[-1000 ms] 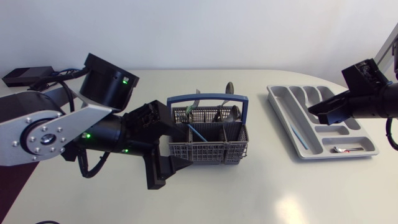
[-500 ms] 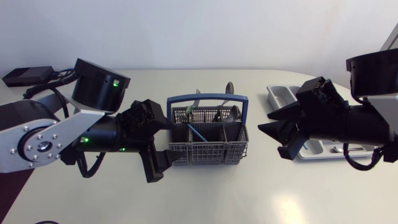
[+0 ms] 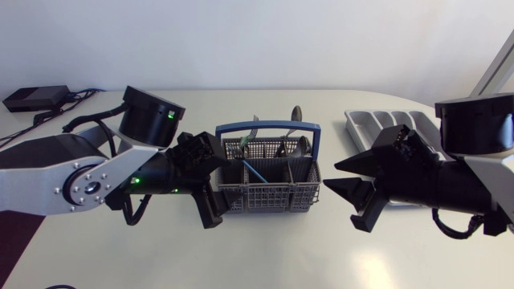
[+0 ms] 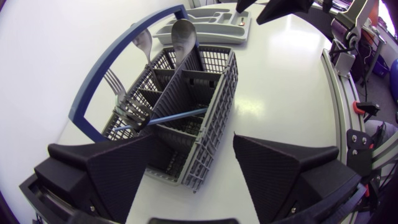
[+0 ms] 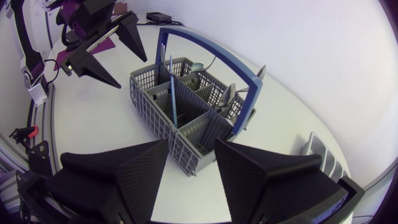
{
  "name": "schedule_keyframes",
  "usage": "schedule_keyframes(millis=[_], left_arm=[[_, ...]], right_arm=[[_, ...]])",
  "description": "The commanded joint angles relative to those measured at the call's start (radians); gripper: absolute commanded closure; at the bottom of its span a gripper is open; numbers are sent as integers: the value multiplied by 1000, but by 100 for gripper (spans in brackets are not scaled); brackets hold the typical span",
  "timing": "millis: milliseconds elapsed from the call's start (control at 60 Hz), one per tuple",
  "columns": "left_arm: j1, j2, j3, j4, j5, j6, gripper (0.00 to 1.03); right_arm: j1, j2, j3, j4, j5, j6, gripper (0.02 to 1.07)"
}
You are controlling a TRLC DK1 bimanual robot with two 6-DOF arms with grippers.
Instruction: Sort the cutlery from the basket into the organizer compartments.
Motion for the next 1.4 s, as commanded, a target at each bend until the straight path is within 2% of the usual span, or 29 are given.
schedule_keyframes(millis=[0, 417, 783, 900, 1233, 1383], left_arm=[[19, 14, 30, 18, -1, -11, 16], [42, 43, 50, 49, -13, -15, 16], [48, 99, 61, 119, -78, -40, 16], [49, 112, 63, 150, -90, -54, 16], [45, 146, 73, 157, -93, -63, 16], [36, 94, 40, 157, -93, -71, 16]], right_arm=[[23, -8, -28, 16, 11, 21, 51], [100, -5, -32, 44, 59, 51, 51], [140, 1, -52, 69, 82, 68, 51], [187, 3, -48, 69, 122, 80, 51], [266, 55, -22, 122, 180, 110, 51], [284, 89, -12, 148, 184, 125, 51]])
